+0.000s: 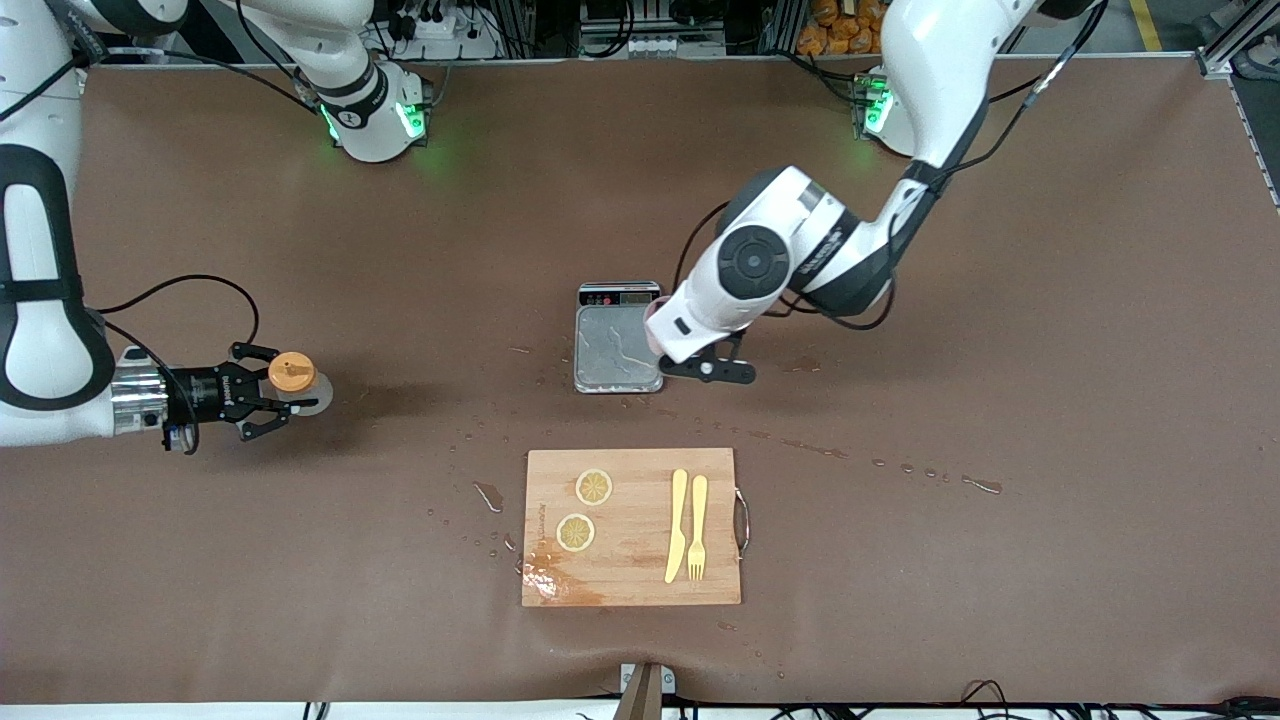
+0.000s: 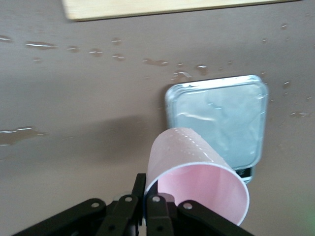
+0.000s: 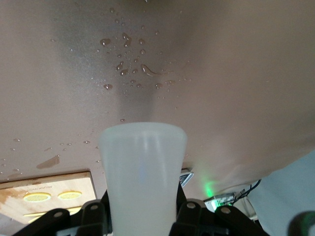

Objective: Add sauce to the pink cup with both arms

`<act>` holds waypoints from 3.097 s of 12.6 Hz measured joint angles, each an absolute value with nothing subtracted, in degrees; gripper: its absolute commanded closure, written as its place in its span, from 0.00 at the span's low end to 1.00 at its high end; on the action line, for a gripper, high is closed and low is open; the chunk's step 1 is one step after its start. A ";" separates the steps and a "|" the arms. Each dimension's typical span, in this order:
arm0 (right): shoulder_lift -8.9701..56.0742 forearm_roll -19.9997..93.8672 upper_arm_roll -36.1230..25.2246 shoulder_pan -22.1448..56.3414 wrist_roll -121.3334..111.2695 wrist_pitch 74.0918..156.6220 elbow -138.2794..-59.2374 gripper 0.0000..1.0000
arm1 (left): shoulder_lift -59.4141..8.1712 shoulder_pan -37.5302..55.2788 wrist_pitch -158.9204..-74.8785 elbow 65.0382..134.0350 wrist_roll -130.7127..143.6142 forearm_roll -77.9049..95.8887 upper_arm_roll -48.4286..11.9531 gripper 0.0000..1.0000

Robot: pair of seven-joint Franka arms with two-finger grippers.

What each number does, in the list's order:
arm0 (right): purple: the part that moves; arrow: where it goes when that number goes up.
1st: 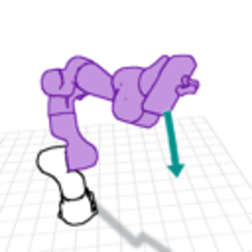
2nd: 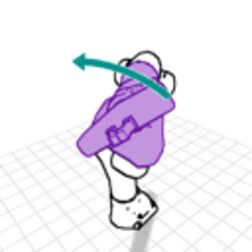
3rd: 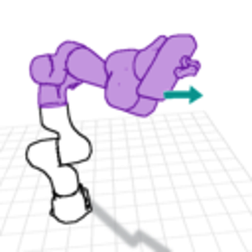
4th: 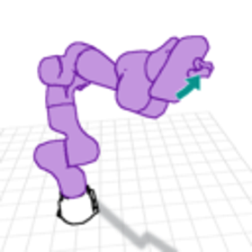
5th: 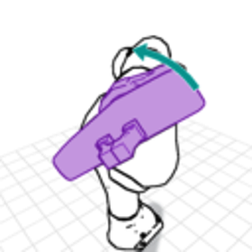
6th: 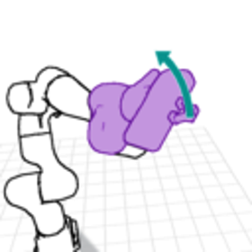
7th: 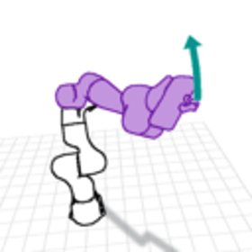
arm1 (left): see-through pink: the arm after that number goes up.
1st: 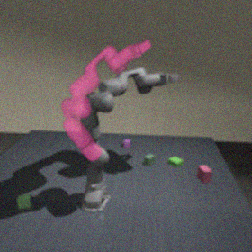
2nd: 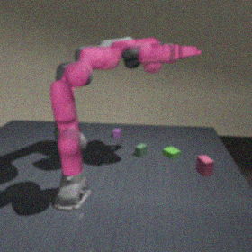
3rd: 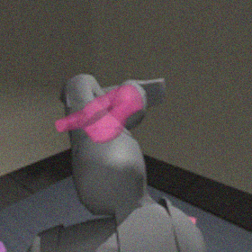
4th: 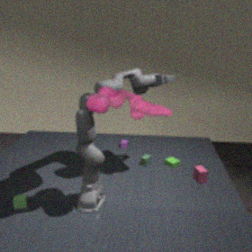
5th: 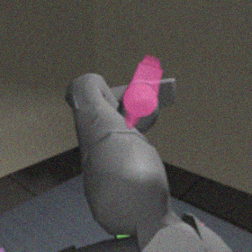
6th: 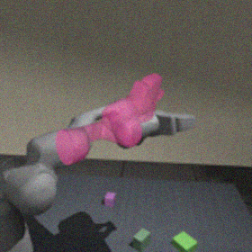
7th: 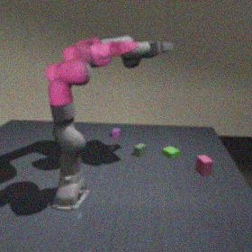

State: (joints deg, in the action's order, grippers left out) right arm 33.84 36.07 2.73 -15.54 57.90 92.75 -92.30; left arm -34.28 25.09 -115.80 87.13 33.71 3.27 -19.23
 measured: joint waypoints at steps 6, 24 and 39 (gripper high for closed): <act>31.87 32.82 2.74 -12.05 63.95 92.93 -90.92 0.56 | -40.20 30.59 -124.85 84.61 36.54 3.27 -18.86 1.00; 29.93 23.61 2.81 -4.05 76.70 93.09 -87.90 0.57 | -37.46 31.47 -123.96 82.06 36.53 2.61 -17.76 0.00; 27.13 13.44 2.99 12.76 107.79 86.50 -80.67 0.59 | -14.83 8.05 -104.17 85.76 25.54 -0.74 -16.96 0.00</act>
